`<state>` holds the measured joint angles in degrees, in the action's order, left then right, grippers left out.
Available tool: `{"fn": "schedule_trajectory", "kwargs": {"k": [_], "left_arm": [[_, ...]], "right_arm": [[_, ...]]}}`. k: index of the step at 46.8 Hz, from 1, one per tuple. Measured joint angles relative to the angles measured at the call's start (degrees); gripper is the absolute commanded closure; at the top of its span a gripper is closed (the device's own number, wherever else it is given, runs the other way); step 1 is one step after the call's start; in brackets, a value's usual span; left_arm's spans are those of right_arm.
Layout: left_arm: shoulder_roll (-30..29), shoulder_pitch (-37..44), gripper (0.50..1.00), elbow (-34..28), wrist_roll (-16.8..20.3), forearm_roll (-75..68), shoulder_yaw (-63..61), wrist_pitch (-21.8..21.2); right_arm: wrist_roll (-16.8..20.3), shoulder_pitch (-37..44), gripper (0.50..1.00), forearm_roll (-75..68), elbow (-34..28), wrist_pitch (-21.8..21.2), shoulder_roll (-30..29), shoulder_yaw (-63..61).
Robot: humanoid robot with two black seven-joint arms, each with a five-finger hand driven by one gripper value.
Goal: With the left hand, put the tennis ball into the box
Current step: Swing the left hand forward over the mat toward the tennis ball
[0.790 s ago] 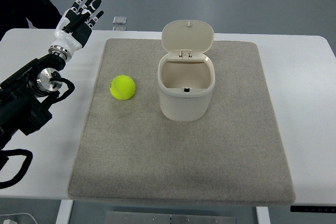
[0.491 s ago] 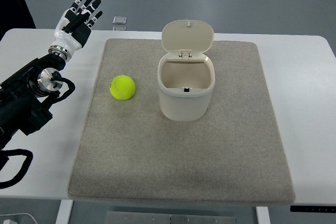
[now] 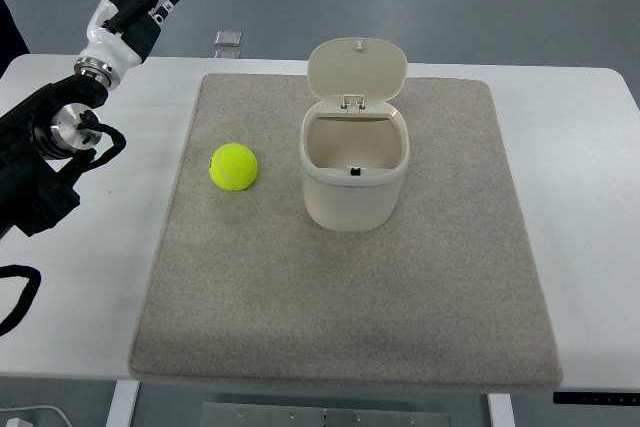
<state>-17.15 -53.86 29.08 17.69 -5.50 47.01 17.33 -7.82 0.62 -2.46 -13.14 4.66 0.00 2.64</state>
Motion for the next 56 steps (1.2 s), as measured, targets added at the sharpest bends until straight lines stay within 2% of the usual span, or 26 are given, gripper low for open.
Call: {"fn": "schedule_trajectory", "kwargs": {"k": [16, 26, 38, 56], "left_arm": [[-7.89, -5.7, 0.516, 4.89, -0.46, 0.03, -15.82, -1.09], [-13.1, -12.24, 0.516, 9.93, -1.82, 0.01, -32.71, -1.17], [-14.12, -12.78, 0.519, 17.48, -1.96, 0.01, -40.05, -1.2], [-14.28, -14.14, 0.523, 18.68, -1.96, -4.42, -47.69, -1.54]], "right_arm": [[0.0, 0.01, 0.562, 0.0, -0.02, 0.0, 0.0, 0.0], [0.0, 0.0, 0.562, 0.0, -0.03, 0.0, 0.0, 0.0], [0.0, 0.0, 0.562, 0.0, -0.01, 0.0, 0.0, 0.0], [-0.02, 0.0, 0.562, 0.0, 0.0, 0.0, 0.0, 0.0]]}}
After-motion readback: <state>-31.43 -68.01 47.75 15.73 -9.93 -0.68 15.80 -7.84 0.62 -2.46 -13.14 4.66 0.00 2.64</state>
